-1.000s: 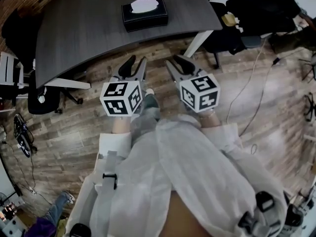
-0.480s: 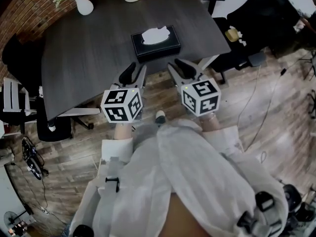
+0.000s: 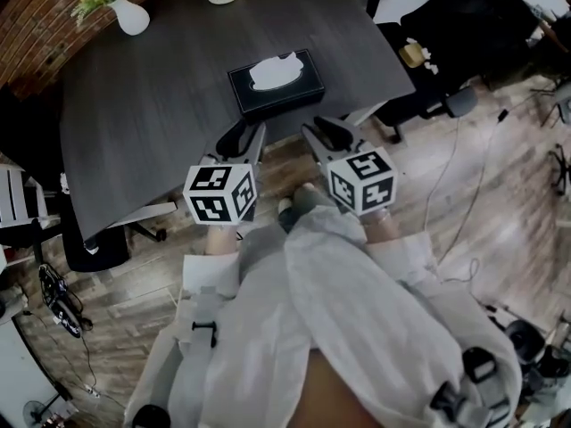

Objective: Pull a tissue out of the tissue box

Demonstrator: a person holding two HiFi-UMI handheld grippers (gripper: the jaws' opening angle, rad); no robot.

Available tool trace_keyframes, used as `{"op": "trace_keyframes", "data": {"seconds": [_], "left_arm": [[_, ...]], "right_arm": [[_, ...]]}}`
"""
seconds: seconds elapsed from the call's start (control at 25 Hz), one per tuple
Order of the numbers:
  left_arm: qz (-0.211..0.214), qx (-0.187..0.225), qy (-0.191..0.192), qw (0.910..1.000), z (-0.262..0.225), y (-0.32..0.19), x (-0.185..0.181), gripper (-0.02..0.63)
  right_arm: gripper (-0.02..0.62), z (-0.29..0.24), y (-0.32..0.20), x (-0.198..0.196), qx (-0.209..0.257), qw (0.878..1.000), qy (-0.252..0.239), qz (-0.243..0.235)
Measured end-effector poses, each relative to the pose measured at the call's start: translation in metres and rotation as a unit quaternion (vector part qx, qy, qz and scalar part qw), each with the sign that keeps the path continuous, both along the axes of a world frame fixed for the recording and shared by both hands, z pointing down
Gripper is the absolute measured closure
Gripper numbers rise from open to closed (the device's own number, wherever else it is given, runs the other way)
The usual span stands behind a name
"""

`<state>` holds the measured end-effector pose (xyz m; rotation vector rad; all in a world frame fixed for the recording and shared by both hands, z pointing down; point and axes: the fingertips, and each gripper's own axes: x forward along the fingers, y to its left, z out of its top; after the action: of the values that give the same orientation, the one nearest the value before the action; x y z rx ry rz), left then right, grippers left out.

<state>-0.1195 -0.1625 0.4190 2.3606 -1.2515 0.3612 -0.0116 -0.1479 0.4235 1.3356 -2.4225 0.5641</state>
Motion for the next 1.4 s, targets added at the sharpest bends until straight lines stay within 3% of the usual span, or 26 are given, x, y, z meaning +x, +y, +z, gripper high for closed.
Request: {"op": "trace_keyframes", "data": {"seconds": [0.2, 0.4, 0.88, 1.12, 1.4], "left_arm": [[-0.001, -0.013, 0.0, 0.9999, 0.009, -0.015, 0.001, 0.474], [-0.008, 0.0, -0.022, 0.9997, 0.003, -0.04, 0.001, 0.474], [-0.02, 0.014, -0.049, 0.9985, -0.009, -0.116, 0.004, 0.469], [0.019, -0.007, -0.056, 0.9982, 0.0, -0.139, 0.023, 0.466], [0.075, -0.009, -0.143, 0.9869, 0.019, -0.151, 0.037, 0.465]], "right_arm": [[0.499, 0.005, -0.015, 0.006, -0.009, 1.0, 0.002, 0.008], [0.499, 0.007, -0.044, 0.015, -0.01, 1.0, -0.001, 0.009], [0.499, 0.0, -0.133, 0.011, 0.005, 1.0, 0.008, -0.03], [0.499, 0.001, -0.166, 0.014, 0.001, 0.999, 0.014, -0.051], [0.499, 0.014, -0.182, 0.019, -0.014, 0.997, 0.03, -0.065]]}}
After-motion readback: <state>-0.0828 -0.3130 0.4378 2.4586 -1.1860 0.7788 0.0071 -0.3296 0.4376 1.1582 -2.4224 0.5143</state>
